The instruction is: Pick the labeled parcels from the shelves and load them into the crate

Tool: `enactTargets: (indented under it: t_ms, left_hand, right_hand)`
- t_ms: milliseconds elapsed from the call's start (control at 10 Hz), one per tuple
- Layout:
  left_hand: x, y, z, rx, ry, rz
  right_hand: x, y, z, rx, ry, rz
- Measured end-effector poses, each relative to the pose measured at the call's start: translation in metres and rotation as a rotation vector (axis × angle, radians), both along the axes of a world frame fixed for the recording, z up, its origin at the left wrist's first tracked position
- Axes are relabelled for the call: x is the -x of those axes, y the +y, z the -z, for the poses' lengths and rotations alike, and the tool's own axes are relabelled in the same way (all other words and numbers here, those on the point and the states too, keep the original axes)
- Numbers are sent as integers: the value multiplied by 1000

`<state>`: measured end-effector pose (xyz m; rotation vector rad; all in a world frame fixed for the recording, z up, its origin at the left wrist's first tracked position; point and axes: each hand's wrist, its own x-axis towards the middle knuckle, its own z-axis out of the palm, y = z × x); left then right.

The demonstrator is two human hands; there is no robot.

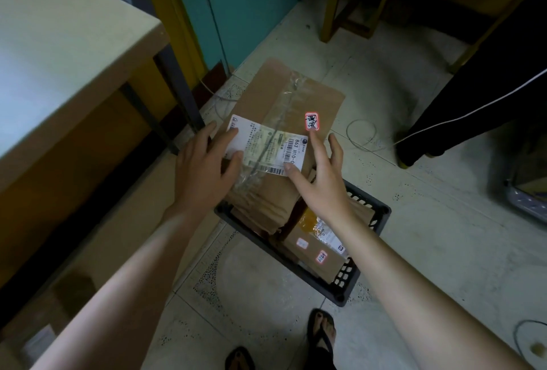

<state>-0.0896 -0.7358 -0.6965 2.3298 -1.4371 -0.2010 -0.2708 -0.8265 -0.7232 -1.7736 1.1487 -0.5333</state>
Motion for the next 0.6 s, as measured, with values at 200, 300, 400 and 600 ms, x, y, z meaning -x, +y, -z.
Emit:
enactTargets:
  t_ms: [200,300,400,600]
  left_hand:
    - [2,1,-7,47,-100,-14]
    - [6,-2,-12,37,-112,25]
    - [20,1,-16,37,-93,49]
    - [52,51,-56,14,-125,110]
  right_hand:
    - [9,-4,-2,0,21,-56]
    - [15,-5,-4,28,96,-81]
    - [26,0,-9,-7,157,-87]
    - [49,37,-60,19,314,-245]
